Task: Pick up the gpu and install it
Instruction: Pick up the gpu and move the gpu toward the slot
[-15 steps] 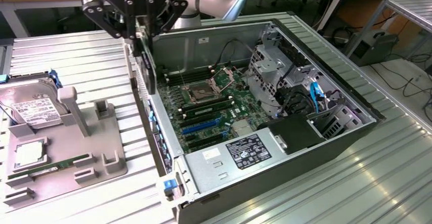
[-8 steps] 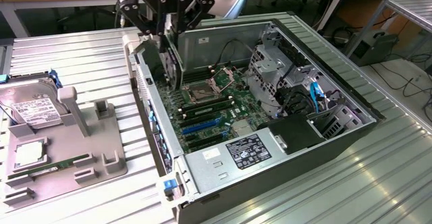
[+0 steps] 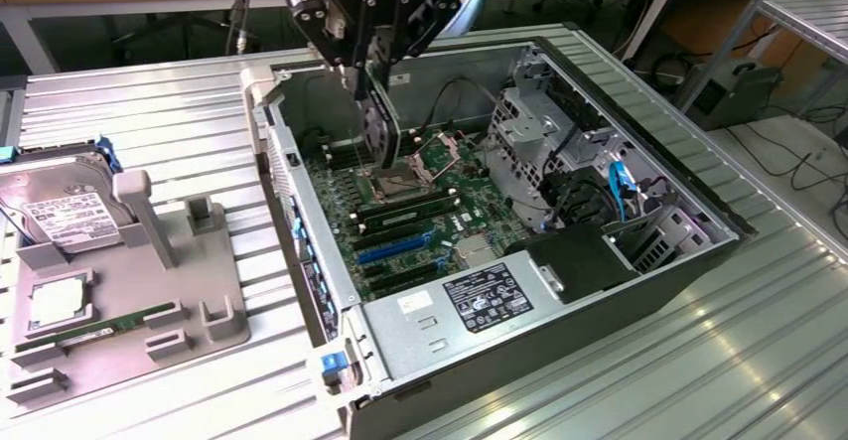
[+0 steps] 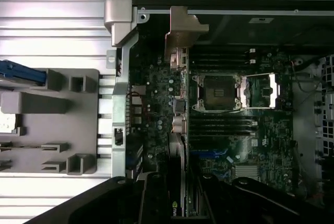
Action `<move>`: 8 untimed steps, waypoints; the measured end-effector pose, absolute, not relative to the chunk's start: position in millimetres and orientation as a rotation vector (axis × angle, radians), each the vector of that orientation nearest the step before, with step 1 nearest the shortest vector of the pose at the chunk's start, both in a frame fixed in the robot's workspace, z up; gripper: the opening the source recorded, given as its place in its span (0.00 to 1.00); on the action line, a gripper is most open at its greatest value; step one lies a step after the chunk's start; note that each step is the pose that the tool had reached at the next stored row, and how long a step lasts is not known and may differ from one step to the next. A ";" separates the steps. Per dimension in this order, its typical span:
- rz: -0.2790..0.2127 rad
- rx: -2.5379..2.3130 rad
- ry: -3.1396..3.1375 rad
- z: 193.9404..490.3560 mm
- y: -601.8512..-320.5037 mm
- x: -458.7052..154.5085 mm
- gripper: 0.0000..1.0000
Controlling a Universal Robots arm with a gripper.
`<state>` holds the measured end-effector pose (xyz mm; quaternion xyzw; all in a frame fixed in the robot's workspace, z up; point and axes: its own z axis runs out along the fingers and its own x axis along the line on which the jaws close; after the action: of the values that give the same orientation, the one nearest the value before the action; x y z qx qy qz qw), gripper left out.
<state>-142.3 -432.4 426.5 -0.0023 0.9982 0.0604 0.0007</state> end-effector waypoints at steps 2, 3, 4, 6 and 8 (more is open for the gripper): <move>0.188 -0.007 3.135 423.2 -431.9 -133.4 0.26; 0.187 -0.007 3.135 421.4 -431.9 -128.8 0.26; 0.185 -0.007 3.135 417.6 -431.9 -119.1 0.26; 0.185 -0.007 3.135 413.2 -431.9 -108.4 0.26; 0.185 -0.007 3.136 409.7 -432.2 -99.2 0.26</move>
<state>-99.2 -432.2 409.7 -0.0023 0.9983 0.0588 0.0002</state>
